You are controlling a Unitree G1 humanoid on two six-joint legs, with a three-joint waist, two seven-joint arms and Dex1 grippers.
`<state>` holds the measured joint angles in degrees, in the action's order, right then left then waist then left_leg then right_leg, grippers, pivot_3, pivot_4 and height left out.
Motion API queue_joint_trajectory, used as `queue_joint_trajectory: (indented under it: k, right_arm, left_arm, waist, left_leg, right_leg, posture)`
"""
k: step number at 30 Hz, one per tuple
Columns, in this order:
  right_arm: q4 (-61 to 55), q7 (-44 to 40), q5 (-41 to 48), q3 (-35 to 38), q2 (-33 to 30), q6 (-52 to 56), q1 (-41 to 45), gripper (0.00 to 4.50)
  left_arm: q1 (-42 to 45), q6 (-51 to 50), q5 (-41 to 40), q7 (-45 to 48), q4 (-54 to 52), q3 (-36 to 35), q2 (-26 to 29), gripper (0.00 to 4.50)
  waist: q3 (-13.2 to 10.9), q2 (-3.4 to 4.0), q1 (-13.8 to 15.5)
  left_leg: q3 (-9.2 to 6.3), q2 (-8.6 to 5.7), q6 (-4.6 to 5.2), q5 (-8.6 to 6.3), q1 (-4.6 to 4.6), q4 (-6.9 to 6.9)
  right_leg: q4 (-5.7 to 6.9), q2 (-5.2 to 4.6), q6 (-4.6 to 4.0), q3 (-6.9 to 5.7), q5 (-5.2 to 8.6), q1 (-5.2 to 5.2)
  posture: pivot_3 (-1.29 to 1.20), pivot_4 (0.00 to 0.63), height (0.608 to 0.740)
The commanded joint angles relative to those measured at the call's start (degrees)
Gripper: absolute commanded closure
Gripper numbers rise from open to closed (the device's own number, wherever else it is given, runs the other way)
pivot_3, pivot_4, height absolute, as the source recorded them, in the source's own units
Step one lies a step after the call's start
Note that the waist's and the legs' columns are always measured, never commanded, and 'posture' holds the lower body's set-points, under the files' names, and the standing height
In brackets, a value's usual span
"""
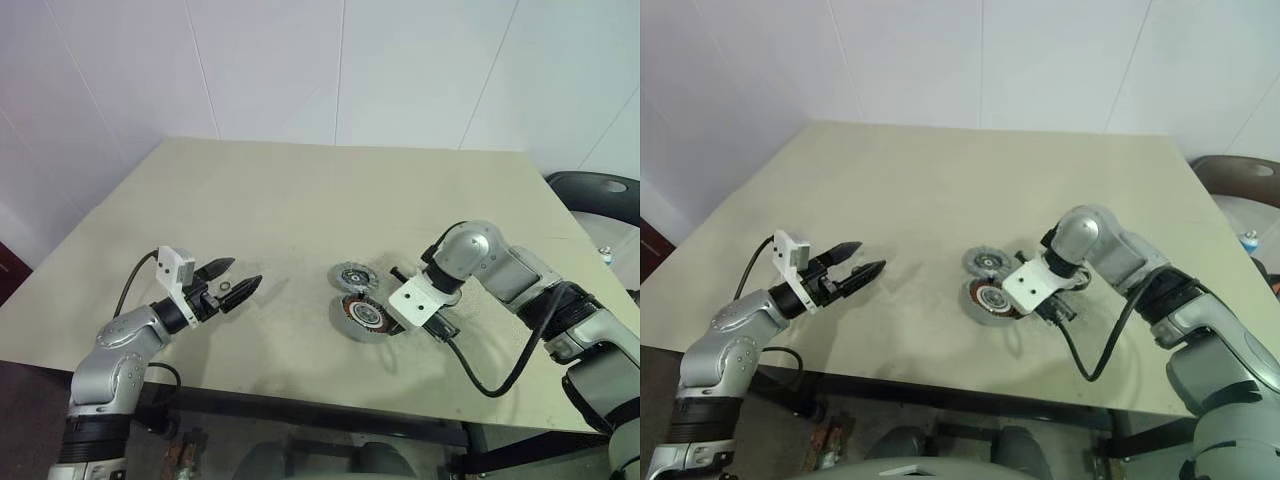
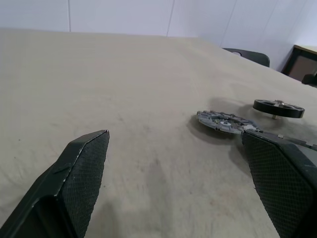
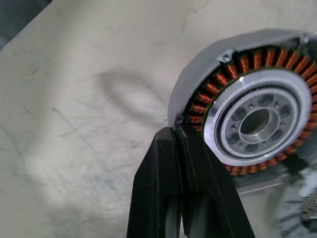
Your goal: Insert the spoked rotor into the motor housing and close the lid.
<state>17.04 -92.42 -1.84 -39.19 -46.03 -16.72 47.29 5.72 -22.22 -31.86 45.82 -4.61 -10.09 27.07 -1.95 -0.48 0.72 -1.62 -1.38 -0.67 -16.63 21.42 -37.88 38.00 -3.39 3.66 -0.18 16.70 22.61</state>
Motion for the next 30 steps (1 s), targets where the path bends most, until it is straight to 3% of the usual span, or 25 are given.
queue_joint_trajectory:
  k: [1, 9, 14, 24, 30]
  right_arm:
    - [0.4, -0.1, -1.2, 1.5, 0.8, -0.4, 0.6, 4.46]
    - [1.5, -0.1, -0.9, 0.1, 1.3, -1.7, 1.2, 4.46]
    - [1.8, 0.5, -1.8, 2.2, 3.0, 0.6, 0.9, 3.26]
    - [-0.5, -0.1, 3.6, 3.8, 2.8, 9.2, 3.8, 3.26]
    - [-5.1, -0.1, 15.1, 3.3, -0.9, 16.9, 6.4, 3.26]
  left_arm:
    - [0.5, 0.3, -0.4, -0.1, -1.7, -1.3, 0.9, 0.0]
    - [0.3, 0.4, -0.4, -0.7, -2.1, -1.1, 0.6, 0.0]
    - [0.2, 0.5, -0.5, -0.8, -2.1, -1.2, 0.6, 0.0]
    - [0.3, 0.5, -0.8, -0.5, -1.9, -1.9, 1.2, 0.0]
    - [-1.6, -0.2, -2.3, 0.2, -3.1, -3.4, 2.1, 0.0]
  waist:
    - [0.0, 0.0, 0.0]
    - [0.0, -0.01, 0.0]
    - [0.0, -0.01, 0.0]
    - [0.0, -0.01, -0.1]
    - [0.0, 0.0, -0.1]
  left_leg:
    - [0.0, 0.0, 0.0, 0.0, 0.0, 0.0]
    - [0.0, 0.0, 0.0, 0.0, -0.04, -0.06]
    - [0.0, 0.0, 0.0, 0.0, -0.04, -0.06]
    - [-0.01, 0.01, 0.0, 0.0, -0.04, -0.05]
    - [-0.01, 0.01, 0.0, -0.01, 0.0, -0.01]
  right_leg:
    - [0.01, 0.0, 0.0, 0.0, 0.0, 0.0]
    - [0.01, 0.0, 0.0, 0.0, 0.0, -0.08]
    - [0.0, 0.0, 0.0, 0.0, 0.0, -0.07]
    - [0.02, 0.01, 0.0, 0.0, 0.0, -0.05]
    - [-0.02, 0.0, -0.01, 0.0, 0.0, 0.0]
  posture:
    - [0.0, 0.0, 0.74]
    - [0.0, 0.0, 0.74]
    - [0.0, 0.0, 0.74]
    - [0.0, 0.0, 0.74]
    - [0.0, 0.0, 0.74]
